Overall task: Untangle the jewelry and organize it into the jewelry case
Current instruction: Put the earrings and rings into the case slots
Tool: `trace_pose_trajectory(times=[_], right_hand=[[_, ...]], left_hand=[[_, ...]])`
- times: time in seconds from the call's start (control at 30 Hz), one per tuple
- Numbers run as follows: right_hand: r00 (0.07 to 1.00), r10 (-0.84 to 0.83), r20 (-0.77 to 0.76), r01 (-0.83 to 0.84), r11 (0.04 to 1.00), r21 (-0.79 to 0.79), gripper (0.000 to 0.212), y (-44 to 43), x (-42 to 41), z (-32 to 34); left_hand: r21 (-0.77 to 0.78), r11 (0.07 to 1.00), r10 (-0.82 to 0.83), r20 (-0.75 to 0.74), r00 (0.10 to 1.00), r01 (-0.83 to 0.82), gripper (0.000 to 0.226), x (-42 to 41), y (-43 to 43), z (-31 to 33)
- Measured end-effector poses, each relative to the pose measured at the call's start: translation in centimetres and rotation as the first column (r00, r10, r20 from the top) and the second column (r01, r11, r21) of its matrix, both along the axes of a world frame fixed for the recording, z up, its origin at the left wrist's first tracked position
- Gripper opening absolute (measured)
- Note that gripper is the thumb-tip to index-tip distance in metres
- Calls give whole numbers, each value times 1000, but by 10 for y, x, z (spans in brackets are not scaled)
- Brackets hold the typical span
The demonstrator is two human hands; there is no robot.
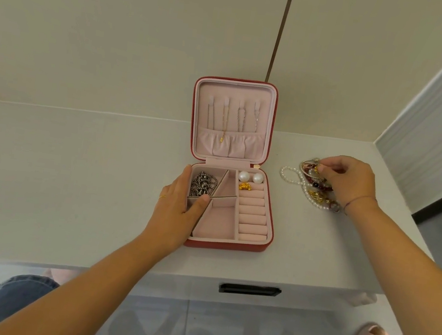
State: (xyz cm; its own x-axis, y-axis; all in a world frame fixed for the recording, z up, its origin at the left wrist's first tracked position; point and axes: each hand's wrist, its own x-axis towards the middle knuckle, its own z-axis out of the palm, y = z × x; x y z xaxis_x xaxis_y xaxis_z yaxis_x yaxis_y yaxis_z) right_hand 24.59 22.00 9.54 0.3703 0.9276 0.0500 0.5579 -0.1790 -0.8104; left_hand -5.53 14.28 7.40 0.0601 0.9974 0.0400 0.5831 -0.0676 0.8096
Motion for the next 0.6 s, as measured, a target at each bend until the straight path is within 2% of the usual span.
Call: trace_pose_trajectory(times=[0.1,0.2,0.43,0.6], right_hand=[[981,-22,-191,21,1000,-11,13,-4,4,1],[956,-23,-292,16,1000,-26,16,-7,8,0],[901,101,-421,-111,994,2,16,-16,-7,15],[851,326,-412,-322,943,81,18,-26,-45,18]], left_hand=[[8,1000,-7,4,1000,7,48,0,-1,1],[-5,1000,-5,9,1000,5,50,1,-1,2],[10,1000,-20,9,1000,20,43,0,2,-2],[16,1000,-21,12,1000,21,44,-2,2,-5]])
